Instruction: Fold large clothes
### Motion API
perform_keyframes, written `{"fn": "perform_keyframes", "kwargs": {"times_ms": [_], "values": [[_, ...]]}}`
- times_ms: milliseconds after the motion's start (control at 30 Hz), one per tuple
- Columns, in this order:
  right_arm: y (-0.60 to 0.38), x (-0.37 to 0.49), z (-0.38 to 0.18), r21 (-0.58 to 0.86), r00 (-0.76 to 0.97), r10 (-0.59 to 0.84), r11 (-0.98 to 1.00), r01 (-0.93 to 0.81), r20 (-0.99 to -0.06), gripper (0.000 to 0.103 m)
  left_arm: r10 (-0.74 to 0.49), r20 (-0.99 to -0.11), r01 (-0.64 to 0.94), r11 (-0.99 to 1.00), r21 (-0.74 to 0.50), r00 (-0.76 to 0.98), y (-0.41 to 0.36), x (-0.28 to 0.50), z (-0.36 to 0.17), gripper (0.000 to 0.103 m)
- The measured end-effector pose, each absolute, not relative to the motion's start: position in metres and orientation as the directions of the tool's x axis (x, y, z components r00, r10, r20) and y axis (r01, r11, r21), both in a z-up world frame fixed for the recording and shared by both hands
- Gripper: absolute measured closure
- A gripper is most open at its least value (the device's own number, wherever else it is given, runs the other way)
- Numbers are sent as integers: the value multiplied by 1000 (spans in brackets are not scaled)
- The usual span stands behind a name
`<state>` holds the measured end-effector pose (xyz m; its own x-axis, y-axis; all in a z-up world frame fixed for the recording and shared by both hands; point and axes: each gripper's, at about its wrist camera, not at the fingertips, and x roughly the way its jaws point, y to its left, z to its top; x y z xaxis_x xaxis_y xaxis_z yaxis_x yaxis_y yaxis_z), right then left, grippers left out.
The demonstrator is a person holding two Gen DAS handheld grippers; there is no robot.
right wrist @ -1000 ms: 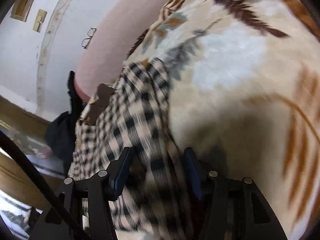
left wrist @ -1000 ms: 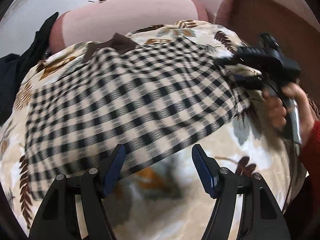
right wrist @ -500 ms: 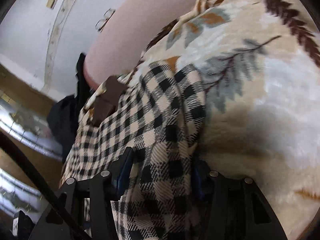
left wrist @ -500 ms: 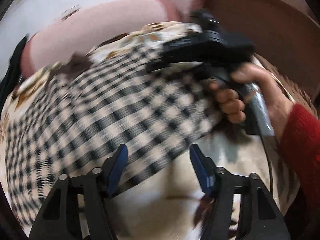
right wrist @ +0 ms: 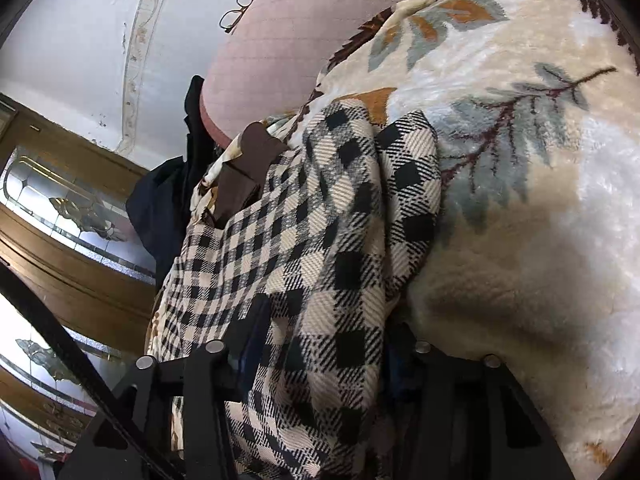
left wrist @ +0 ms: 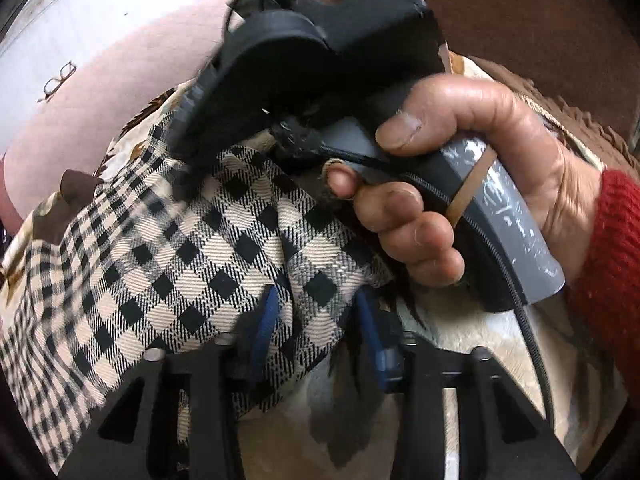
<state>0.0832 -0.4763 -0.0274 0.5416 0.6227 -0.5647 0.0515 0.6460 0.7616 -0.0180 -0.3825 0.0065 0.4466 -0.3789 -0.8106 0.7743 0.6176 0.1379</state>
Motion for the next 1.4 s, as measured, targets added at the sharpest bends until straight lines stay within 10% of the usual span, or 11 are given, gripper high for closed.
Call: {"fn": "perform_keyframes", "kwargs": {"times_ms": [67,767,1400], "values": [[-480,83,-30,777,544,629,625,71,-556,80,-384,-811,758,643,109,441,-379,-14,11,98],[-247,144,94,402,508,338,915,17,-792,85,-533,-669,430,838,-334,519,-101,11,96,99],[-80,186,63,112,348,183,970,-216,-919,85,-516,-669,208,848,-488,535,40,22,76,87]]}}
